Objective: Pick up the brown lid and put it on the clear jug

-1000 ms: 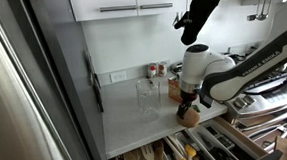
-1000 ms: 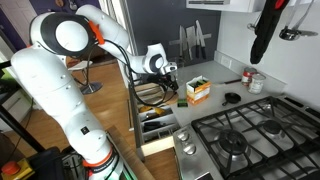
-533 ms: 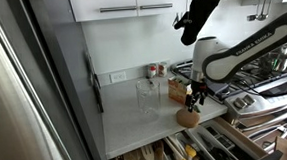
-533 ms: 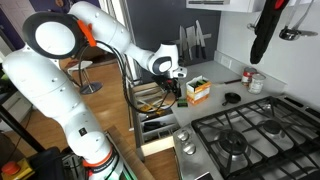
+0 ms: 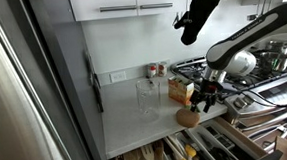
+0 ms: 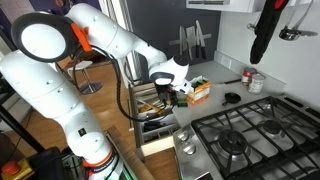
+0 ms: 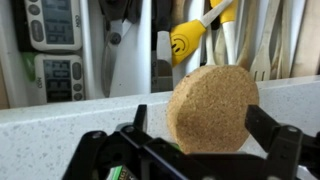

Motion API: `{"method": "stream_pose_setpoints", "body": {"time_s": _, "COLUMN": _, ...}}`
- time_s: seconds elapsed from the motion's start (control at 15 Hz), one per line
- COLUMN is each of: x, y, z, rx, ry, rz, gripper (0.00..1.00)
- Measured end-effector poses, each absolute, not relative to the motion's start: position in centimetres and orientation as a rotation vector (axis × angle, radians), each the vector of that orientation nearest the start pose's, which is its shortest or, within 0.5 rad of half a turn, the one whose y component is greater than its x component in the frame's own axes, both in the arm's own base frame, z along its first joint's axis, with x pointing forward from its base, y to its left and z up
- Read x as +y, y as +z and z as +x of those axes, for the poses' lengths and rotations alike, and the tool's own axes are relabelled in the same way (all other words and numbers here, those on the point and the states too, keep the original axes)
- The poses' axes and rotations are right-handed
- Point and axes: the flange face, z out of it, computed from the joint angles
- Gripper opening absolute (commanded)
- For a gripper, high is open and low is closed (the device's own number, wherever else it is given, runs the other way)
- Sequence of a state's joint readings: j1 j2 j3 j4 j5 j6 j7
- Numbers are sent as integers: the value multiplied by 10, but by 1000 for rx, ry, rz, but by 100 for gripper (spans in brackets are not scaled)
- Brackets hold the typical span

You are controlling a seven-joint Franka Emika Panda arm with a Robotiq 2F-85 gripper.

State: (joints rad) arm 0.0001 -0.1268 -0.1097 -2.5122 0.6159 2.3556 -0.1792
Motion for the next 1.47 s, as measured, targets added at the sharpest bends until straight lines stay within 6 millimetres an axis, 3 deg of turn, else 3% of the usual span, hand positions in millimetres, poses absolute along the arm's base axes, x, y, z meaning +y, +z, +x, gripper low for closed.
{"method": "stream_pose_setpoints", "body": {"time_s": 0.47, "x": -56, "y": 297, "z": 423, "rx": 646, "ry": -23, "rz": -2362, "gripper": 100}}
{"method": "stream_pose_setpoints", "body": {"time_s": 1.07, "x": -56, "y": 258, "z": 415, "rx": 846, "ry": -88, "rz": -2120, "gripper": 100}}
{"method": "stream_pose_setpoints", "body": {"time_s": 1.2, "x": -62, "y": 253, "z": 415, "rx": 899, "ry": -127, "rz": -2081, "gripper": 84}}
{"method": "stream_pose_setpoints", "body": {"time_s": 1.27, "x": -64, "y": 251, "z": 415, "rx": 923, "ry": -148, "rz": -2064, "gripper": 68}}
{"method": "stream_pose_setpoints", "body": {"time_s": 1.33, "x": -66, "y": 249, "z": 414, "rx": 941, "ry": -161, "rz": -2050, "gripper": 58}}
{"method": "stream_pose_setpoints", "body": {"time_s": 1.47, "x": -66, "y": 246, "z": 409, "rx": 971, "ry": -171, "rz": -2015, "gripper": 50}}
